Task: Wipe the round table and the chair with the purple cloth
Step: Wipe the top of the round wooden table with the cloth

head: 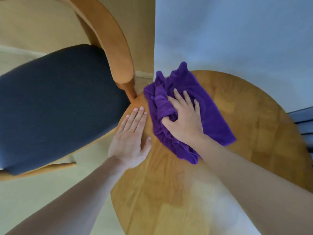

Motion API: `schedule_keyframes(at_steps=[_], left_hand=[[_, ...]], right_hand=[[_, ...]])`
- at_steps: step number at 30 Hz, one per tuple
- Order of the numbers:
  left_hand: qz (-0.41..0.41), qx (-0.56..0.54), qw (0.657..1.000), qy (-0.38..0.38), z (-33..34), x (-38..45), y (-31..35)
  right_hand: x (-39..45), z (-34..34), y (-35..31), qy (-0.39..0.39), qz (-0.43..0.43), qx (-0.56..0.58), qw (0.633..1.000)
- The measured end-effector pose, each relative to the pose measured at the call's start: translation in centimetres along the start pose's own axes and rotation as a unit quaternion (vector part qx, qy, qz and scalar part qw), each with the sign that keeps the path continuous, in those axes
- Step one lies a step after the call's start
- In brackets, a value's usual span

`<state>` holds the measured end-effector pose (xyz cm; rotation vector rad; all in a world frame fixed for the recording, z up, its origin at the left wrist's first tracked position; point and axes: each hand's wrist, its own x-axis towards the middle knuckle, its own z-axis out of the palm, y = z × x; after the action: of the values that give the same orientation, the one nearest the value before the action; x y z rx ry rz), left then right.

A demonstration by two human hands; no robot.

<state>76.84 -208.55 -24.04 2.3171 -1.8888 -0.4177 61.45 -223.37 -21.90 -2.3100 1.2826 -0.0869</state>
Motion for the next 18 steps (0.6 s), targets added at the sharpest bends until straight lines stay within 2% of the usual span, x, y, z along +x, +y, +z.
schedule_keyframes(at_steps=[4,7,8,11,14,16,18], left_hand=[[0.01,-0.019,1.0,0.013,-0.1,-0.1,-0.1],[0.015,-0.027,0.999,0.016,0.0,0.0,-0.1],[0.017,-0.032,0.999,0.015,0.0,0.1,-0.1],[0.02,-0.046,0.999,0.021,0.0,0.1,-0.1],[0.026,-0.055,0.998,0.027,0.0,0.0,-0.3],[0.032,-0.072,0.997,0.026,-0.2,-0.2,-0.3],[0.029,-0.115,0.993,0.026,-0.6,-0.6,-0.4]], right_hand=[[-3.7,0.8,-1.0,-0.027,-0.067,0.022,0.997],[-4.7,-1.1,2.5,-0.06,-0.124,0.006,0.99],[-4.7,-2.1,4.2,-0.057,-0.113,-0.004,0.992],[-3.7,-4.9,8.1,0.028,0.059,-0.013,0.998],[-1.6,-4.3,7.1,0.09,0.211,0.004,0.973],[-0.2,-2.8,4.7,0.077,0.251,0.014,0.965],[1.1,-1.6,2.2,0.06,0.238,0.016,0.969]])
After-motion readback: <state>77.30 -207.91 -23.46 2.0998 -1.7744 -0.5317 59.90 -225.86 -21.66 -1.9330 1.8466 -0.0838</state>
